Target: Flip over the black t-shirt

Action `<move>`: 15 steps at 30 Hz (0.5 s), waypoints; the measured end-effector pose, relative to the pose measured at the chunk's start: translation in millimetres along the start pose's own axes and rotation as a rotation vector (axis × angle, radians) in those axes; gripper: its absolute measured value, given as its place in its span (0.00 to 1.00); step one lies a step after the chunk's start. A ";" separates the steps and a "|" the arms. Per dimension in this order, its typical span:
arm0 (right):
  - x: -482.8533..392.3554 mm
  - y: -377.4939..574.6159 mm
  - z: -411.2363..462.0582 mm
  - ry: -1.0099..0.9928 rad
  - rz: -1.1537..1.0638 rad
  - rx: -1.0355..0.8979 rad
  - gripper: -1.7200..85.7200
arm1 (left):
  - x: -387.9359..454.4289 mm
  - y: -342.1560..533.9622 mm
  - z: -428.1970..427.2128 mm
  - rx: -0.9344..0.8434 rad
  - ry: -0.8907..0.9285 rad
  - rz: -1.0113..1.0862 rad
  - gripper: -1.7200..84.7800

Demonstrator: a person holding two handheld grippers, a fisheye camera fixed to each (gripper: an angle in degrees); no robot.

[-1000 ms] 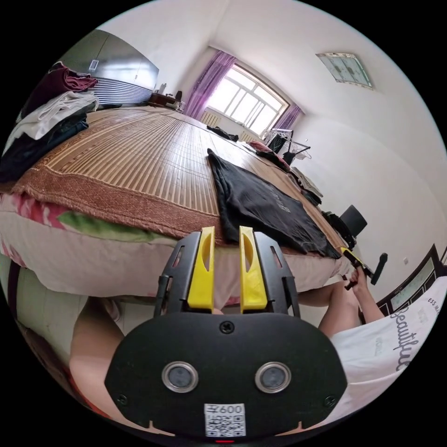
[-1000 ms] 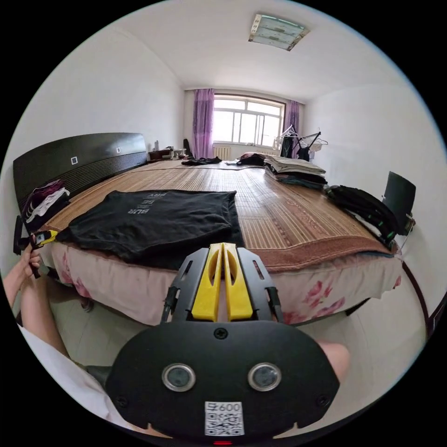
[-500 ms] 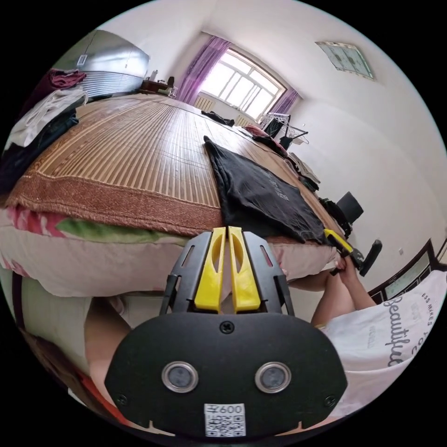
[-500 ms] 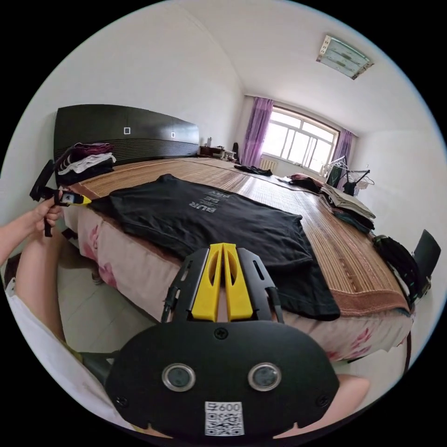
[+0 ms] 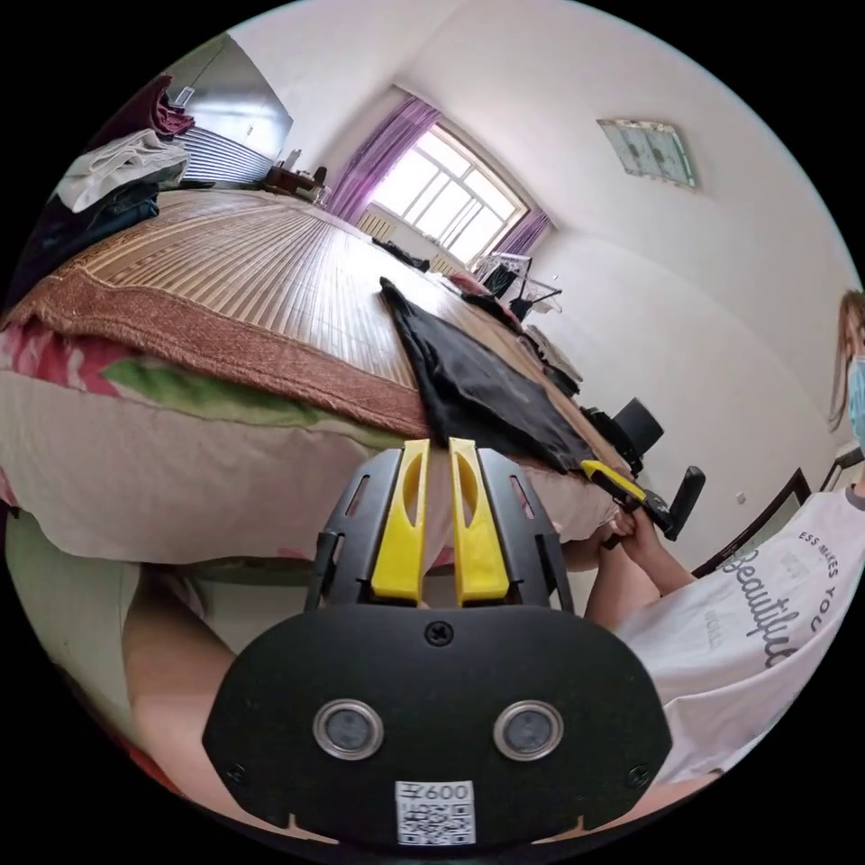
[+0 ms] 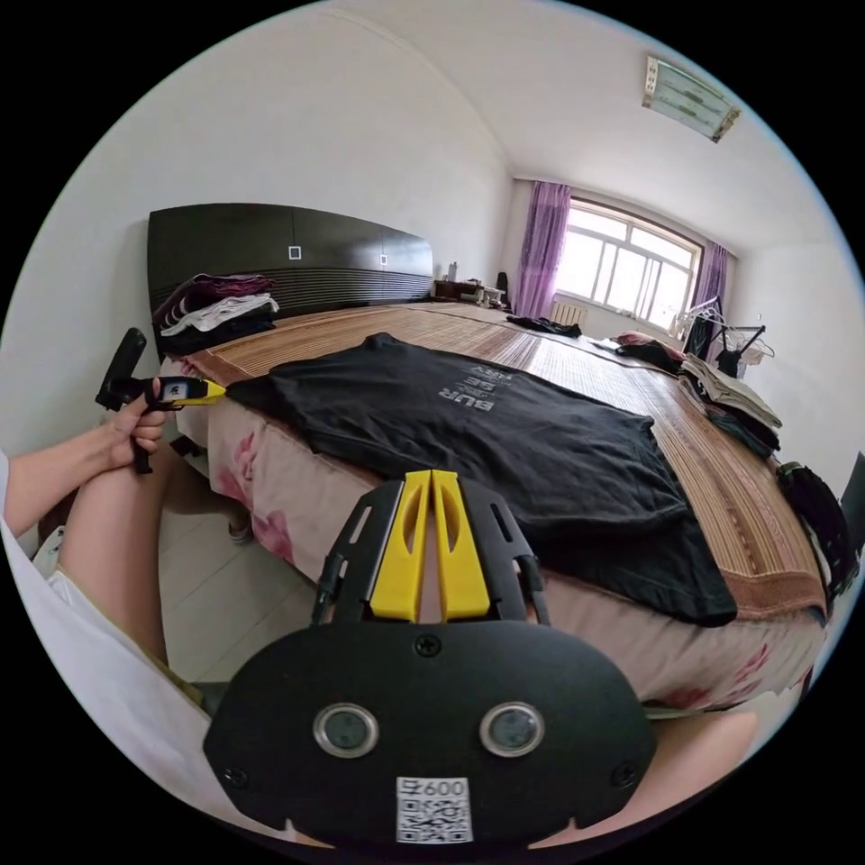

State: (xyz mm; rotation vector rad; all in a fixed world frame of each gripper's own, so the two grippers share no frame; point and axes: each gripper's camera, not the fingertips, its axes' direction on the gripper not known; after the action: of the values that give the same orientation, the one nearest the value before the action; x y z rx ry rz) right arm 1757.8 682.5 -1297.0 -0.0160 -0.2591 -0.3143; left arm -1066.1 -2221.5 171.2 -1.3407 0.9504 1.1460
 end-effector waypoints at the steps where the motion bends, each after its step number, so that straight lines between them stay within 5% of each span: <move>1: 0.6 3.6 0.7 -0.009 -0.011 0.003 0.01 | 2.2 4.5 -4.1 0.045 0.037 0.002 0.08; 7: 1.6 18.4 7.3 -0.077 -0.044 0.021 0.03 | 22.1 14.5 -16.3 0.194 0.013 0.038 0.10; 15: 8.6 29.7 21.9 -0.135 -0.026 0.008 0.05 | 53.8 14.2 11.6 0.115 -0.093 0.050 0.10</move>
State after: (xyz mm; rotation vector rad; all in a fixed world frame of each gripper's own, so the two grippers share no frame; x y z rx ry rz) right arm 1769.4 709.3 -1272.9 -0.0256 -0.3945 -0.3387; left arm -1069.6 -2207.7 116.2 -1.1678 0.9719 1.1644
